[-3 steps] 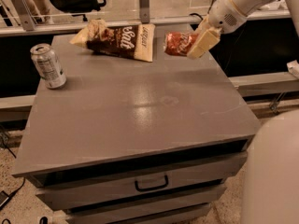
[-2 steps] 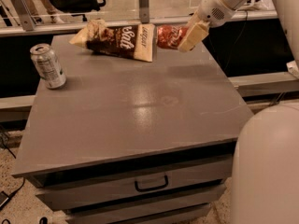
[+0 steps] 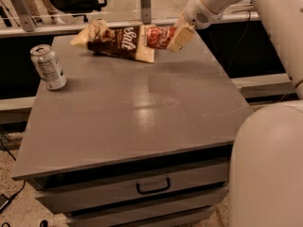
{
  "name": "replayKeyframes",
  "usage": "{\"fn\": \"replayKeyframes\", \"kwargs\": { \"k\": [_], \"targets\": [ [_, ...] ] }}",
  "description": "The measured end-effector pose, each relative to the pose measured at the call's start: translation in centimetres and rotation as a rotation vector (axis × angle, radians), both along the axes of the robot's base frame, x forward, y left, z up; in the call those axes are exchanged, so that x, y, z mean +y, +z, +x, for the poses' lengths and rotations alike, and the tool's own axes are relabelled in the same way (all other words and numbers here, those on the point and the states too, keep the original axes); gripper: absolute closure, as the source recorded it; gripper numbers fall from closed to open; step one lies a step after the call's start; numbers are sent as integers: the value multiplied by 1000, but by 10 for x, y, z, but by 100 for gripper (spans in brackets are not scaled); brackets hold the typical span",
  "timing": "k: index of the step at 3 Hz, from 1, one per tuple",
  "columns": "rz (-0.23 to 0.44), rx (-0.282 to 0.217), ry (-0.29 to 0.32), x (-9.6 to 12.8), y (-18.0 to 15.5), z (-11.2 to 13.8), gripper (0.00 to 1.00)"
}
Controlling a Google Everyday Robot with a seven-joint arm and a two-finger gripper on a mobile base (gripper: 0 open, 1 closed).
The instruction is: Move coke can near brown chip bag
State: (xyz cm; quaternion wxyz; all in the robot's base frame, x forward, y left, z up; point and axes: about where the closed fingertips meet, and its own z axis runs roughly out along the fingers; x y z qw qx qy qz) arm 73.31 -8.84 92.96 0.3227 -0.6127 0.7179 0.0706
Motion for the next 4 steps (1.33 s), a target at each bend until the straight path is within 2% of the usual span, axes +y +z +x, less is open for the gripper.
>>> {"fn": "replayKeyframes", "kwargs": {
  "k": [1,2,3,4],
  "targets": [
    [-14,-38,-2,12,-10,5,100],
    [-53,-60,-6,14,-23,3,83],
    [-58,-38,-7,7,-42,-2,59],
    [-29,-8,16,8,-51,-8,36]
  ]
}}
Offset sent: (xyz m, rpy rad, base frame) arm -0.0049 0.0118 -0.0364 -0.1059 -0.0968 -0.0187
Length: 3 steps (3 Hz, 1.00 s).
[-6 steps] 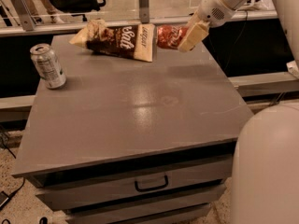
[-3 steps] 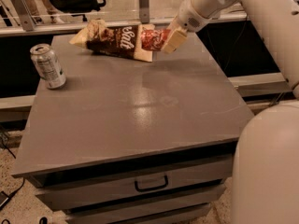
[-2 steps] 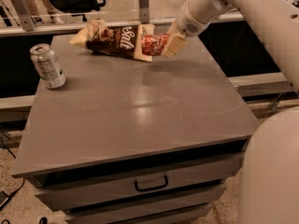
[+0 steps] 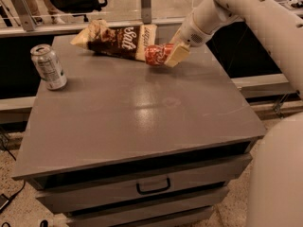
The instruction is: Move coke can near brown chip bag
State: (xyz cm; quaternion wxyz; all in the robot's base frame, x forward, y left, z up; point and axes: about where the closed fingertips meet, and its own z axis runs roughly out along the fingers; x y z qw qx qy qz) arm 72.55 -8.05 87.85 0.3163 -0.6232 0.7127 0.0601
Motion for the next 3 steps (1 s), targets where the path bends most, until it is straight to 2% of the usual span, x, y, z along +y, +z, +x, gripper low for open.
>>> {"fn": "replayKeyframes", "kwargs": {
  "k": [1,2,3],
  "targets": [
    [33,11,28,3,-1,-8,11],
    [32,14,29,5,-3,-7,0],
    [32,15,30,5,-4,-7,0]
  ]
}}
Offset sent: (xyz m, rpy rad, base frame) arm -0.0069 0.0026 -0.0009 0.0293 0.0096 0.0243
